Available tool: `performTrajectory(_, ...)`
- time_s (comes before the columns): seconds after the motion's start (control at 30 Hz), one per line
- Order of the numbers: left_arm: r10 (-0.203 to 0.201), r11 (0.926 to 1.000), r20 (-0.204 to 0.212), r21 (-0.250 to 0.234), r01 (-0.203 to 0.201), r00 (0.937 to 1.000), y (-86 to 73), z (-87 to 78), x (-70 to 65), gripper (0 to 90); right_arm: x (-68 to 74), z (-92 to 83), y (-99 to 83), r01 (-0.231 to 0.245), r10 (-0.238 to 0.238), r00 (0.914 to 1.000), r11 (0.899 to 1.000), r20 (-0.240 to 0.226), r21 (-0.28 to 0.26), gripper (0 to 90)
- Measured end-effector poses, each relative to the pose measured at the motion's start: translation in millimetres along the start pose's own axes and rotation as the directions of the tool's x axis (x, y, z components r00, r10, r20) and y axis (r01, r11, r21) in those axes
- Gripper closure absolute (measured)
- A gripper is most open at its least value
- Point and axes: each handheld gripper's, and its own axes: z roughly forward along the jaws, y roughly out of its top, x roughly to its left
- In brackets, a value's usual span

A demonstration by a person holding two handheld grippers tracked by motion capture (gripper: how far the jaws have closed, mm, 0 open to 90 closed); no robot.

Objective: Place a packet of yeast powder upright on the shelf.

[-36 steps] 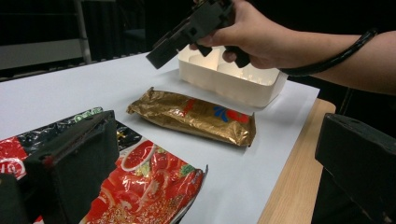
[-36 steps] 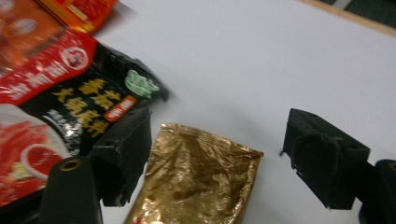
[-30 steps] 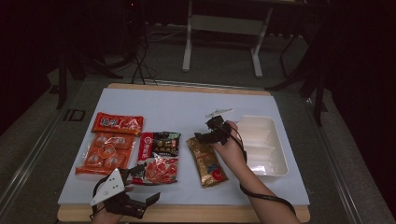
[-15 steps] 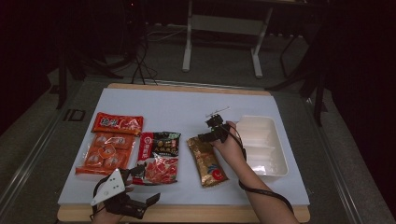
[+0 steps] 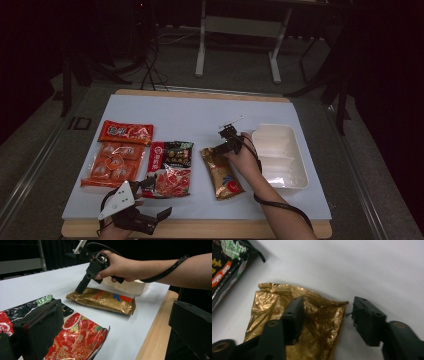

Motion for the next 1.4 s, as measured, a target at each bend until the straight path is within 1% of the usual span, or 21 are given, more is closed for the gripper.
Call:
performTrajectory(0.07, 0.001, 1.0, 0.0, 0.002, -0.001, 1.0, -0.1, 0.1, 0.1, 0.1, 0.7, 0.1, 0.2, 0.006, -0.006, 1.0, 1.0, 0.008, 0.004, 49.2)
performTrajectory(0.13, 0.0, 1.0, 0.0, 0.004, 0.0, 1.0, -0.3, 0.5, 0.1, 0.1, 2.9, -0.2, 0.3, 0.013, -0.013, 0.9998, 1.0, 0.017, 0.01, 55.0)
performTrajectory(0.2, 0.003, 1.0, 0.0, 0.009, -0.003, 1.0, -0.4, 0.8, -0.1, 0.1, 5.9, 0.1, -0.4, 0.036, -0.036, 0.9984, 0.999, 0.044, 0.01, 60.5)
performTrajectory(0.23, 0.003, 0.9999, 0.001, 0.011, -0.003, 1.0, -0.5, 1.0, -0.3, 0.1, 7.1, 0.1, -0.7, 0.048, -0.049, 0.9975, 0.999, 0.052, 0.011, 66.4)
performTrajectory(0.27, 0.005, 0.9999, 0.001, 0.012, -0.005, 1.0, -0.5, 1.3, -0.5, 0.1, 8.1, -0.1, -1.1, 0.059, -0.06, 0.996, 0.998, 0.066, 0.013, 70.2)
performTrajectory(0.3, 0.006, 0.9999, 0.001, 0.014, -0.006, 1.0, -0.6, 1.5, -0.7, 0.1, 8.7, 0.0, -1.5, 0.072, -0.073, 0.9949, 0.997, 0.069, 0.012, 72.7)
performTrajectory(0.33, 0.006, 0.9998, 0.001, 0.016, -0.006, 1.0, -0.7, 1.8, -0.7, 0.1, 9.2, 0.0, -1.7, 0.077, -0.078, 0.9949, 0.997, 0.064, 0.01, 78.4)
performTrajectory(0.4, 0.007, 0.9998, 0.002, 0.018, -0.007, 1.0, -0.8, 2.3, -0.6, 0.1, 10.6, 0.1, -1.7, 0.089, -0.089, 0.9944, 0.996, 0.057, 0.015, 83.3)
performTrajectory(0.43, 0.007, 0.9998, 0.001, 0.02, -0.007, 1.0, -0.9, 2.4, -0.4, 0.1, 11.2, 0.3, -1.5, 0.102, -0.102, 0.9931, 0.995, 0.057, 0.015, 84.3)
performTrajectory(0.5, 0.005, 0.9998, 0.001, 0.018, -0.005, 1.0, -0.9, 2.4, -0.2, 0.1, 12.8, -0.5, -0.8, 0.118, -0.119, 0.9914, 0.993, 0.055, 0.02, 85.6)
performTrajectory(0.57, 0.005, 0.9999, 0.0, 0.016, -0.005, 1.0, -1.0, 1.9, 0.0, 0.1, 12.0, -3.9, 0.1, 0.117, -0.117, 0.9925, 0.993, 0.036, 0.01, 86.2)
performTrajectory(0.67, 0.004, 0.9998, -0.002, 0.017, -0.004, 1.0, -0.9, 1.3, 0.4, 0.1, 12.5, -13.1, 2.1, 0.129, -0.128, 0.9916, 0.992, 0.018, -0.004, 86.6)
performTrajectory(0.77, 0.004, 0.9999, -0.004, 0.017, -0.004, 1.0, -1.0, 1.1, 0.7, 0.1, 15.6, -22.9, 3.0, 0.157, -0.157, 0.9875, 0.987, 0.006, -0.02, 86.8)
performTrajectory(0.87, 0.003, 0.9999, -0.005, 0.016, -0.003, 1.0, -0.9, 1.2, 0.8, 0.1, 20.0, -31.8, 3.4, 0.182, -0.183, 0.9832, 0.982, -0.007, -0.047, 86.9)
performTrajectory(1.0, 0.002, 0.9998, -0.006, 0.018, -0.002, 1.0, -1.1, 1.5, 1.1, 0.1, 23.9, -44.1, 3.6, 0.189, -0.192, 0.9805, 0.979, -0.04, -0.083, 87.0)
performTrajectory(1.1, 0.003, 0.9998, -0.007, 0.019, -0.003, 1.0, -1.2, 1.6, 1.1, 0.1, 27.6, -51.8, 3.3, 0.205, -0.211, 0.9767, 0.973, -0.042, -0.106, 87.0)
performTrajectory(1.17, 0.005, 0.9998, -0.009, 0.019, -0.005, 1.0, -1.3, 1.5, 0.8, 0.1, 29.7, -58.3, 2.6, 0.204, -0.214, 0.9748, 0.97, -0.063, -0.132, 87.0)
performTrajectory(1.23, 0.006, 0.9998, -0.008, 0.019, -0.005, 1.0, -1.1, 1.2, 0.9, 0.1, 31.9, -64.5, 1.8, 0.204, -0.218, 0.9733, 0.967, -0.074, -0.154, 87.1)
performTrajectory(1.27, 0.006, 0.9998, -0.008, 0.019, -0.005, 1.0, -1.1, 1.2, 0.9, 0.1, 31.9, -64.5, 1.8, 0.204, -0.218, 0.9733, 0.967, -0.074, -0.154, 87.1)
performTrajectory(1.33, 0.006, 0.9998, -0.01, 0.02, -0.006, 0.9999, -1.2, 1.4, 0.9, 0.1, 35.1, -72.5, -0.2, 0.212, -0.231, 0.9686, 0.96, -0.091, -0.183, 87.0)
performTrajectory(1.4, 0.007, 0.9998, -0.01, 0.021, -0.006, 0.9999, -1.4, 1.8, 0.9, 0.1, 37.8, -77.0, -1.6, 0.215, -0.239, 0.9654, 0.956, -0.104, -0.201, 87.1)
